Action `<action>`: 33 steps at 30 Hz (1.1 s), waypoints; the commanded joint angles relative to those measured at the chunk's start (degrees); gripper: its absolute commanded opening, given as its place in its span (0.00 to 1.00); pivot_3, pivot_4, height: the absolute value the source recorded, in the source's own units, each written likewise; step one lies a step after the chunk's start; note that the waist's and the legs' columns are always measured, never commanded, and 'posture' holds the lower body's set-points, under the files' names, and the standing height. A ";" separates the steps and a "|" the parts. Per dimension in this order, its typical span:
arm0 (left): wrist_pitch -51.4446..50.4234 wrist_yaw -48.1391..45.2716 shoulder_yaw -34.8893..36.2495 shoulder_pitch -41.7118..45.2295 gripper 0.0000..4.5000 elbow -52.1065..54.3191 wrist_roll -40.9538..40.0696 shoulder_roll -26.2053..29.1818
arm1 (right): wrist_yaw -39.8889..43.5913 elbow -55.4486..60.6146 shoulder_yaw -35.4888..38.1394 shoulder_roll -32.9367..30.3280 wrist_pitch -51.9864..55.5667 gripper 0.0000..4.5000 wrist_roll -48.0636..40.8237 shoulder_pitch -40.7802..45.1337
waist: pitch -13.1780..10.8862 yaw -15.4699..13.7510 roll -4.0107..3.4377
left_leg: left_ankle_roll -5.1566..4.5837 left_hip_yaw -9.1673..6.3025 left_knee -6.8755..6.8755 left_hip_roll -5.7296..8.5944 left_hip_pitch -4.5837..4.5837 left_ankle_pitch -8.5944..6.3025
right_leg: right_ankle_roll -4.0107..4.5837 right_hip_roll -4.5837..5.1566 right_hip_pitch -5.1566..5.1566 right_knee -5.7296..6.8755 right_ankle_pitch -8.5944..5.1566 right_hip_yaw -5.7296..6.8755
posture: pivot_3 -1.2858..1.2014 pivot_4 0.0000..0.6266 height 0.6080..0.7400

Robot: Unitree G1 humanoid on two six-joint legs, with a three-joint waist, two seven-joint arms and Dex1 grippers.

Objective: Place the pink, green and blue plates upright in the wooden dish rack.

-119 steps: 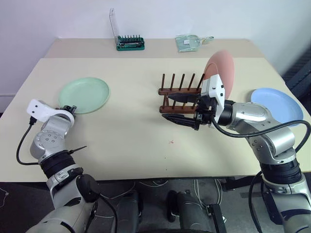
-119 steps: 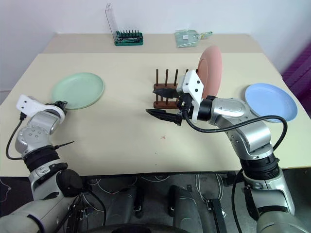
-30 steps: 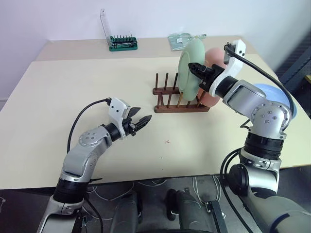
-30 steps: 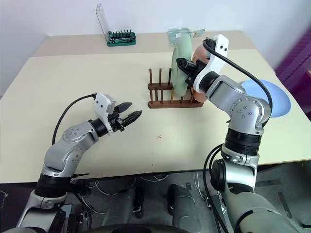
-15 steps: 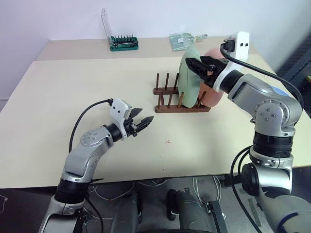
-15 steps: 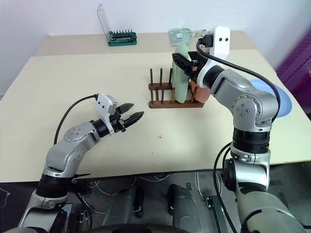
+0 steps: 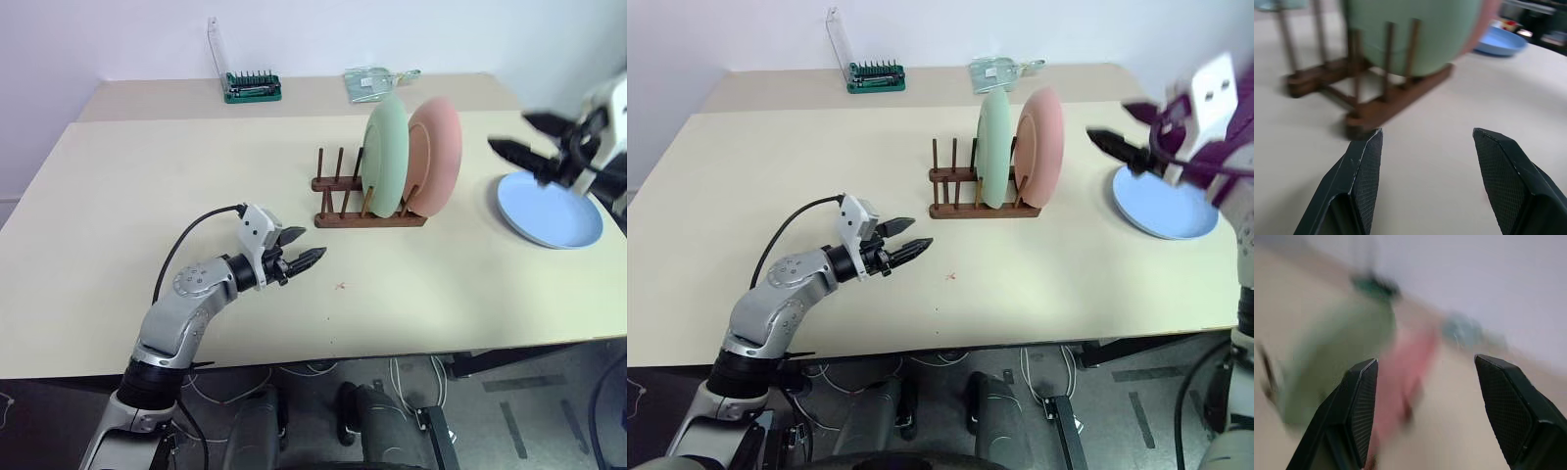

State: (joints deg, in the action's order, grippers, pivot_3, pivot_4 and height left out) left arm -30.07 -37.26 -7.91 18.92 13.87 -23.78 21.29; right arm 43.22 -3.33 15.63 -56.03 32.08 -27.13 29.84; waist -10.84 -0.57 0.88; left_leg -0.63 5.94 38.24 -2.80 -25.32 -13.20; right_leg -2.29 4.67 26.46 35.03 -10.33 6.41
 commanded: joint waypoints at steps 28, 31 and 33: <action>0.96 -0.62 -0.01 -0.71 0.67 3.07 1.92 0.20 | -21.41 -43.59 -16.50 5.36 -38.06 0.01 36.53 14.72 | 0.02 0.05 -0.25 | 0.02 0.01 0.06 0.11 0.04 0.04 | -0.23 -0.10 -0.03 0.15 0.12 -0.07 | 0.52 0.24 0.92; 1.13 -0.90 -0.14 -0.31 0.67 2.50 2.08 0.37 | -22.78 -31.90 -13.11 6.34 -38.21 0.01 33.74 18.19 | -0.04 0.44 -0.47 | 0.03 0.04 0.05 0.09 0.04 0.05 | -0.25 -0.11 0.05 0.21 0.13 -0.10 | 0.52 0.24 0.92; 1.20 -0.95 -0.27 0.07 0.67 2.11 2.17 0.28 | -21.81 -24.63 -11.82 7.36 -38.29 0.01 31.70 20.99 | -0.03 0.77 -0.50 | 0.04 0.06 0.02 0.08 0.04 0.05 | -0.26 -0.13 0.11 0.26 0.13 -0.13 | 0.52 0.24 0.92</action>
State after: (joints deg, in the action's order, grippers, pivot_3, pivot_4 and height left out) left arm -29.72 -38.04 -8.57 18.24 14.72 -21.82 21.45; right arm 21.70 -35.55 1.07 -48.37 -4.46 6.91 47.27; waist -10.87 0.20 0.38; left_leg -0.58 5.97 38.25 -2.75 -25.28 -13.15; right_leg -2.54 4.50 26.57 35.30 -10.20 6.28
